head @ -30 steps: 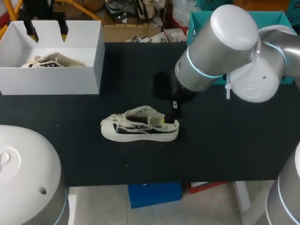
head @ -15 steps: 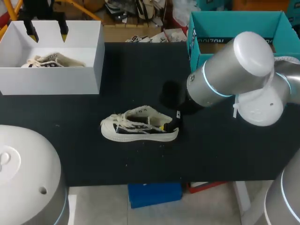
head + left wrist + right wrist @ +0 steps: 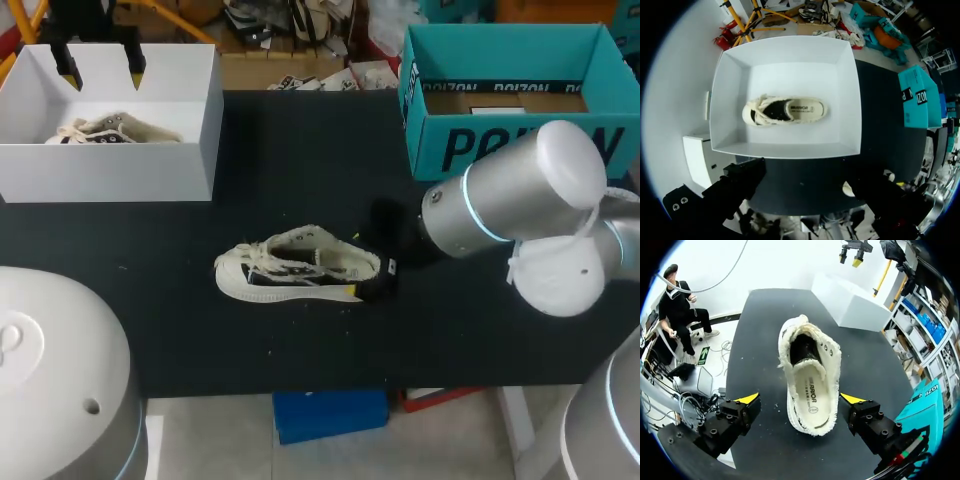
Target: Take the shoe out of the shoebox, open the shoe tongue, remove and reinsert the insole, then place the shoe into the shoebox
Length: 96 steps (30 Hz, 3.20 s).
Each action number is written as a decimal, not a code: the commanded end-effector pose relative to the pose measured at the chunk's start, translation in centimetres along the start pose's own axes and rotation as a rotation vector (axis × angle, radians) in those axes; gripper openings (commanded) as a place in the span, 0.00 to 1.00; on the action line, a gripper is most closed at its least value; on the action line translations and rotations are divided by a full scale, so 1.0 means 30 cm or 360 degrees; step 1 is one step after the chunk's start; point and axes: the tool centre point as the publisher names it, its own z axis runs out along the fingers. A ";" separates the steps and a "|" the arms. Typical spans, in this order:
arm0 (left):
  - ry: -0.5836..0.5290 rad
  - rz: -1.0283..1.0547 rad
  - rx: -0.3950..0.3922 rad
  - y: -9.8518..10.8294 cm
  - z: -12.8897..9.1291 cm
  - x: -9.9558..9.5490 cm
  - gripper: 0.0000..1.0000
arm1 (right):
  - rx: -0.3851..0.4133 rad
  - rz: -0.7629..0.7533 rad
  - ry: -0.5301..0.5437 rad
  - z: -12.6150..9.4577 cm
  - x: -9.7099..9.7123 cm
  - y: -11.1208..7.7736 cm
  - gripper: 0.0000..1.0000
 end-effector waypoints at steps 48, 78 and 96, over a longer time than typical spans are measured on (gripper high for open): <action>-0.0003 -0.0001 -0.0003 0.000 -0.001 0.000 1.00 | -0.0256 0.0101 0.0141 0.166 -0.088 -0.133 1.00; -0.0003 -0.0001 -0.0003 0.000 -0.001 0.000 1.00 | -0.0334 0.0135 0.0179 0.225 -0.070 -0.149 1.00; -0.0031 -0.0010 -0.0027 0.018 0.003 0.011 1.00 | -0.0370 0.0125 0.0145 0.221 -0.075 -0.146 0.00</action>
